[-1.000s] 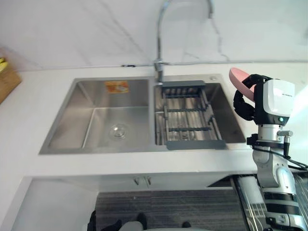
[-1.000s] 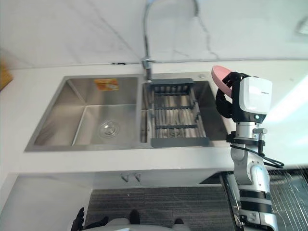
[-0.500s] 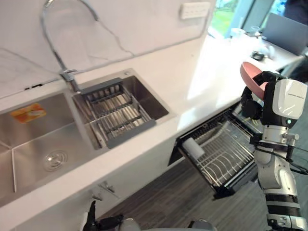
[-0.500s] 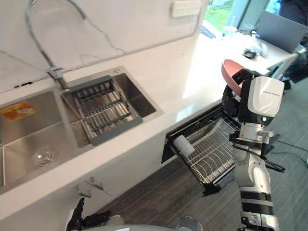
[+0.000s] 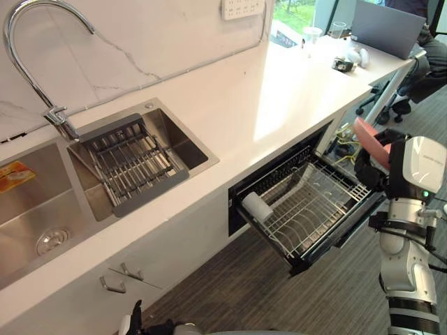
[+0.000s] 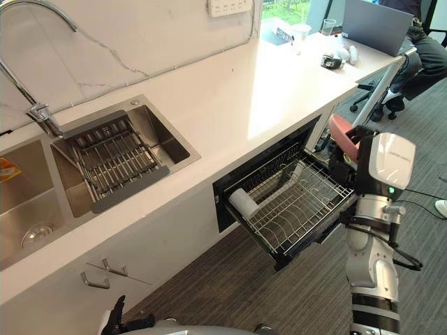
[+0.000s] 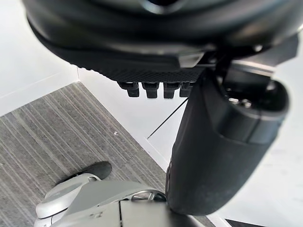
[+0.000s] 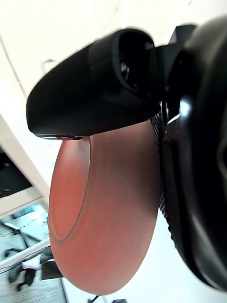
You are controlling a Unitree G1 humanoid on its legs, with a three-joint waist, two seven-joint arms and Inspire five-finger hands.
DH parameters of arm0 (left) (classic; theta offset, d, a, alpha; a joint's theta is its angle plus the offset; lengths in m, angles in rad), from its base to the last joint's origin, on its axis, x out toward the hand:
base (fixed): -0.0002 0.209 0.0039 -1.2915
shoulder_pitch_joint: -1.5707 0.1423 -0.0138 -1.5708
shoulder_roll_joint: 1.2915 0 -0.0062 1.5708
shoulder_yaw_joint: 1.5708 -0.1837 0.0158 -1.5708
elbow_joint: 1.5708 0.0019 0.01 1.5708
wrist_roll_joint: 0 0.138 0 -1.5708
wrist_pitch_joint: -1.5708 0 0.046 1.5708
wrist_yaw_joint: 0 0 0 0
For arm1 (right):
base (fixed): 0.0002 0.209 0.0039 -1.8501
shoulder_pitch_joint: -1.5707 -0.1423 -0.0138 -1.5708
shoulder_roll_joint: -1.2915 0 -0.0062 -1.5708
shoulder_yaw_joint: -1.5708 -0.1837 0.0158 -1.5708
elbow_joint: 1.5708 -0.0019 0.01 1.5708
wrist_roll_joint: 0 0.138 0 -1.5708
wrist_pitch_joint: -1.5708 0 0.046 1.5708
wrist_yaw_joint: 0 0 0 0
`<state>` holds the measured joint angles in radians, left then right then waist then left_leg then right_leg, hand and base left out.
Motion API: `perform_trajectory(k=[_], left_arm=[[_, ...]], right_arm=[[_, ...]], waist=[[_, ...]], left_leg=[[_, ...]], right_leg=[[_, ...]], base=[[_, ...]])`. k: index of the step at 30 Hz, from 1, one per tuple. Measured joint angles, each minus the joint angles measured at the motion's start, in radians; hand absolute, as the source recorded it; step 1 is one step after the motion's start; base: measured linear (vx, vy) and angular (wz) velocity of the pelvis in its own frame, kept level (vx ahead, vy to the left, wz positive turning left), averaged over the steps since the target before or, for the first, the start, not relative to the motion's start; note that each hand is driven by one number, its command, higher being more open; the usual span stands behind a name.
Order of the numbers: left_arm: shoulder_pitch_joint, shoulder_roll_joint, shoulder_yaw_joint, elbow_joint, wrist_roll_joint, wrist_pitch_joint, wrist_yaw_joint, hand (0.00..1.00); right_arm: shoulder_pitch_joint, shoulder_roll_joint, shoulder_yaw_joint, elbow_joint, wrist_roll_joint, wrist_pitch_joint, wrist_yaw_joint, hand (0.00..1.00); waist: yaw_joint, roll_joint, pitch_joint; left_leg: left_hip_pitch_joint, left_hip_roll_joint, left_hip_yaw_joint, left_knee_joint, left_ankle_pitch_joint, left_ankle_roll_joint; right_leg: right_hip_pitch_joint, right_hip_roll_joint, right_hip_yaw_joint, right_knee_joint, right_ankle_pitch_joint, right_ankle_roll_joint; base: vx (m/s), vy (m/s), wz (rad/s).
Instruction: Walk over to the sink, pick up the cup, carry it to the dishwasher, place the cup inside the dishwasher, then close the dishwasher door
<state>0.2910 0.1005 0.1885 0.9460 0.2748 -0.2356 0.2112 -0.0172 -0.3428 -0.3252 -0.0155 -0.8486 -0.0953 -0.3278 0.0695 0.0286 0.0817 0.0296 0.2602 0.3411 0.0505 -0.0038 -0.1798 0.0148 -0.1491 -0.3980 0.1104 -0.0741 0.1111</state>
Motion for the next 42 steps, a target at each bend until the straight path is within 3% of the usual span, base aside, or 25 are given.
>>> perform_trajectory(k=[4, 6, 7, 11, 15, 24, 25, 31, 42], left_arm=[[-0.012, 0.0, 0.001, 0.001, -0.002, 0.003, -0.002, 1.0], [-0.045, 0.0, 0.0, 0.001, -0.016, 0.003, -0.004, 1.0], [-0.095, 0.0, -0.001, 0.0, -0.037, 0.0, -0.006, 1.0], [-0.179, -0.007, -0.023, -0.013, -0.109, -0.026, -0.015, 1.0], [-0.222, -0.007, -0.049, -0.048, -0.174, -0.04, -0.013, 1.0], [-0.291, 0.002, -0.149, -0.05, -0.29, -0.047, -0.015, 1.0], [-0.304, -0.001, -0.164, -0.05, -0.298, -0.046, -0.015, 1.0], [-0.311, -0.004, -0.205, -0.085, -0.335, -0.045, -0.019, 1.0], [-0.305, -0.006, -0.208, -0.13, -0.373, -0.054, -0.087, 1.0]], right_arm=[[-0.009, 0.016, 0.03, 0.048, -0.011, -0.006, 0.002, 0.0], [-0.073, 0.01, 0.057, 0.105, -0.019, -0.002, -0.011, 0.0], [-0.16, -0.002, 0.07, 0.166, -0.019, 0.007, -0.025, 0.0], [-0.348, -0.053, 0.107, 0.332, -0.017, 0.067, -0.052, 0.0], [-0.472, -0.14, 0.148, 0.4, -0.004, 0.104, -0.086, 0.0], [-0.737, -0.309, 0.293, 0.601, 0.035, 0.181, -0.131, 0.0], [-0.772, -0.328, 0.309, 0.628, 0.035, 0.189, -0.131, 1.0], [-0.809, -0.338, 0.338, 0.711, 0.107, 0.215, -0.088, 1.0], [-0.739, -0.337, 0.291, 0.618, 0.134, 0.215, -0.046, 1.0]], waist=[[0.0, -0.008, 0.008], [0.0, -0.009, 0.042], [-0.002, -0.011, 0.094], [0.004, -0.003, 0.232], [0.009, 0.018, 0.332], [0.028, 0.075, 0.376], [0.031, 0.089, 0.383], [0.05, 0.108, 0.392], [0.028, 0.108, 0.392]], left_leg=[[-0.023, -0.033, -0.02, -0.019, 0.015, 0.016], [-0.068, -0.044, -0.026, -0.018, 0.028, 0.026], [-0.12, -0.055, -0.03, -0.018, 0.047, 0.037], [-0.211, -0.076, -0.042, -0.022, 0.082, 0.057], [-0.295, -0.093, -0.047, -0.021, 0.104, 0.076], [-0.41, -0.129, -0.06, -0.021, 0.118, 0.095], [-0.422, -0.134, -0.068, -0.021, 0.12, 0.098], [-0.433, -0.147, -0.088, -0.022, 0.122, 0.101], [-0.315, -0.156, -0.108, -0.063, 0.125, 0.105]], right_leg=[[-0.018, -0.03, -0.017, -0.003, 0.011, 0.012], [-0.076, -0.047, -0.015, 0.033, 0.011, 0.012], [-0.145, -0.064, -0.01, 0.071, 0.011, 0.01], [-0.251, -0.089, -0.005, 0.112, 0.028, -0.002], [-0.337, -0.107, -0.001, 0.119, 0.053, -0.005], [-0.433, -0.132, 0.0, 0.081, 0.103, 0.002], [-0.436, -0.135, -0.005, 0.071, 0.111, 0.004], [-0.436, -0.146, -0.016, 0.062, 0.117, 0.007], [-0.318, -0.146, -0.038, 0.037, 0.12, 0.012]], base=[[-0.04, 0.064, 0.16], [-0.13, 0.058, 0.09], [-0.14, 0.035, 0.06], [-0.17, 0.034, 0.09], [-0.07, 0.026, 0.06], [0.01, 0.038, 0.06], [-0.01, 0.039, 0.15], [0.0, 0.018, 0.07], [0.0, 0.005, 0.02]])
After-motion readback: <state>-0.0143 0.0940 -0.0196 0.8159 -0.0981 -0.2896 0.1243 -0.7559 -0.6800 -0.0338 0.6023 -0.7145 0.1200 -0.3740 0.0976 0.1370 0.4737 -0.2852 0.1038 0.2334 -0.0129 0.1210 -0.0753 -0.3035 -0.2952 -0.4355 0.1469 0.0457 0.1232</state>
